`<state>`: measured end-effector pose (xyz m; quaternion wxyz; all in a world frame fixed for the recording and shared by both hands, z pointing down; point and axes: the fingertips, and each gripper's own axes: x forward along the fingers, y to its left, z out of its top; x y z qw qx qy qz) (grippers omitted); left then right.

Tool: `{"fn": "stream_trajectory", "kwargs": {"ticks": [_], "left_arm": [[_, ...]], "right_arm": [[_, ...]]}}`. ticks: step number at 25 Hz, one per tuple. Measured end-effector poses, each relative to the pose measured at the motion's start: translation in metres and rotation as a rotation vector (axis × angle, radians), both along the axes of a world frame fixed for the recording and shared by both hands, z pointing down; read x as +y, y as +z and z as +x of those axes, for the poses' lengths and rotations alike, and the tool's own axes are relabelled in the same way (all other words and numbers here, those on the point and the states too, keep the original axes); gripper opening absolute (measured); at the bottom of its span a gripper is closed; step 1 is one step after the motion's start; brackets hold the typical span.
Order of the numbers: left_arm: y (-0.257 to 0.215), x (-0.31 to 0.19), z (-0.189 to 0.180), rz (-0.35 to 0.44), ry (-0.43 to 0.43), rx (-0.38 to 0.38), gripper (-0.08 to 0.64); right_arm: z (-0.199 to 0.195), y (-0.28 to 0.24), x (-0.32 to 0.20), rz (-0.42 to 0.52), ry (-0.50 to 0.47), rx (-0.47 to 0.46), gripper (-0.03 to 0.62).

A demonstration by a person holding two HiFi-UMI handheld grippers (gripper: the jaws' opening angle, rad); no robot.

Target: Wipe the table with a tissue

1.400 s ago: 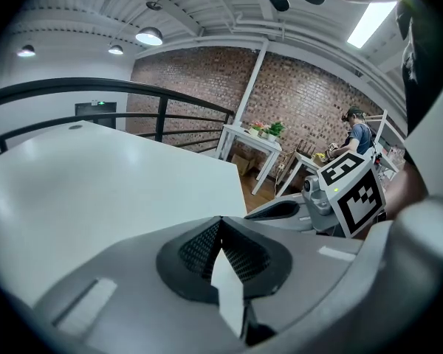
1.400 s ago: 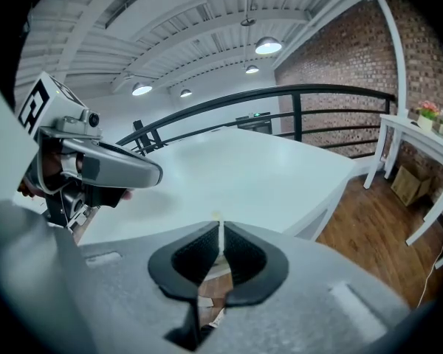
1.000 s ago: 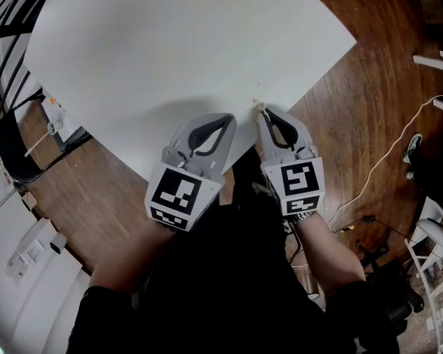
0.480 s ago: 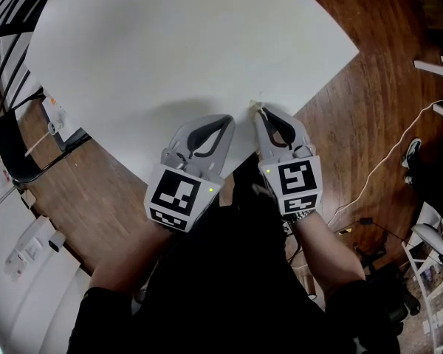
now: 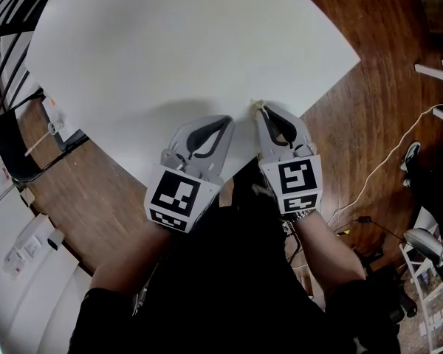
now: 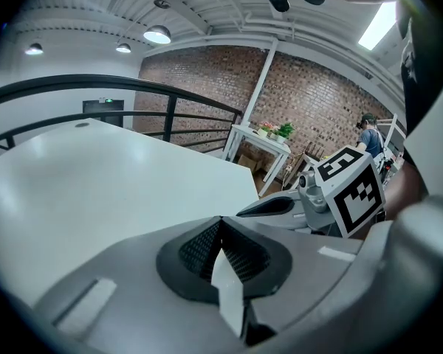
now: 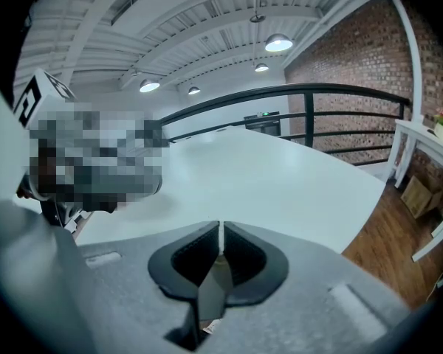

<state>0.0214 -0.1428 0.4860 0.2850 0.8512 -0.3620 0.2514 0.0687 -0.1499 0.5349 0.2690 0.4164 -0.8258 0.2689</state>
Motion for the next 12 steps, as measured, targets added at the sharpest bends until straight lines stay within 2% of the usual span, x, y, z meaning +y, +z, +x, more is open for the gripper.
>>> {"fn": "stream_trajectory", "kwargs": {"ticks": [12], "left_arm": [[-0.006,-0.005,-0.005,0.009,-0.034,-0.014,0.015]], "right_arm": [[0.004,0.001,-0.016,-0.002,-0.009,0.012,0.008]]}}
